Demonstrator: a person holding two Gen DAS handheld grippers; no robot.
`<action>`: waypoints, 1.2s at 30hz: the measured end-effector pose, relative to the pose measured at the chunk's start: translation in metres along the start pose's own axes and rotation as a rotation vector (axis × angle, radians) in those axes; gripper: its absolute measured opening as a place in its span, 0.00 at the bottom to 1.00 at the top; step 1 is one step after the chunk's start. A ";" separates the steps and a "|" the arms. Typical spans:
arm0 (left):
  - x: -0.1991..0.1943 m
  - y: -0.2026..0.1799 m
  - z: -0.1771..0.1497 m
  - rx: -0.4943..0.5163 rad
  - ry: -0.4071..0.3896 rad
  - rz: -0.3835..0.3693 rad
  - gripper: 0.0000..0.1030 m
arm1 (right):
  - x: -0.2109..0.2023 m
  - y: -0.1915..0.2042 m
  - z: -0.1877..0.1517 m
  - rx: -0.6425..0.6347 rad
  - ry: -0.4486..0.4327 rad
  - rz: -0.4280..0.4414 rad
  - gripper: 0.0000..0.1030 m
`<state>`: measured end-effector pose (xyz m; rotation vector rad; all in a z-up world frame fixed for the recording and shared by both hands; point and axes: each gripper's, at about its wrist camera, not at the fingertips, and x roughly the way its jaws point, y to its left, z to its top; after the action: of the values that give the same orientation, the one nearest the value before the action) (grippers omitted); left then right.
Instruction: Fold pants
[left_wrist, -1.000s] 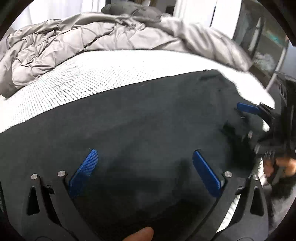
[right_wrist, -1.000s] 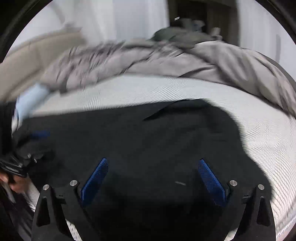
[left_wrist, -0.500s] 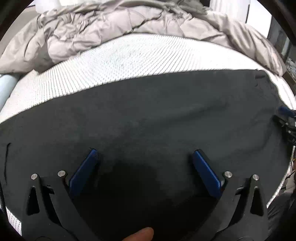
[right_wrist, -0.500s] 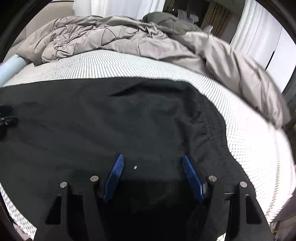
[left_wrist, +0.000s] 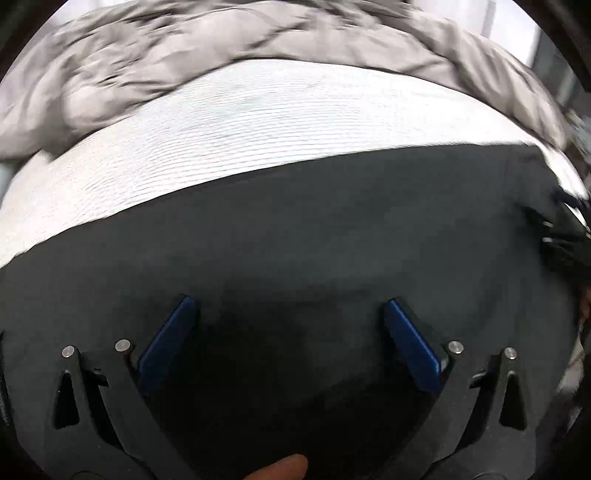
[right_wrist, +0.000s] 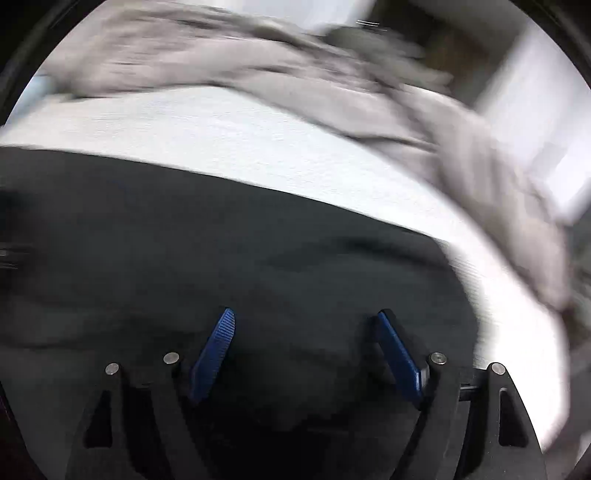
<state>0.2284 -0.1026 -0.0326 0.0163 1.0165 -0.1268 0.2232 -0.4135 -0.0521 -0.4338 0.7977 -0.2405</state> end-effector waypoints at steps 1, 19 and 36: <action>0.001 0.008 0.000 -0.028 0.004 -0.013 0.99 | 0.003 -0.010 -0.002 0.050 0.006 0.059 0.77; 0.028 0.017 0.042 -0.016 0.013 -0.011 0.99 | 0.024 0.060 0.059 -0.062 -0.010 0.277 0.79; 0.037 0.001 0.052 -0.063 0.003 -0.039 0.99 | 0.032 0.070 0.061 -0.125 -0.015 0.258 0.78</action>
<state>0.2919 -0.1091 -0.0370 -0.0611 1.0235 -0.1303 0.2928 -0.3460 -0.0679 -0.4449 0.8482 0.0531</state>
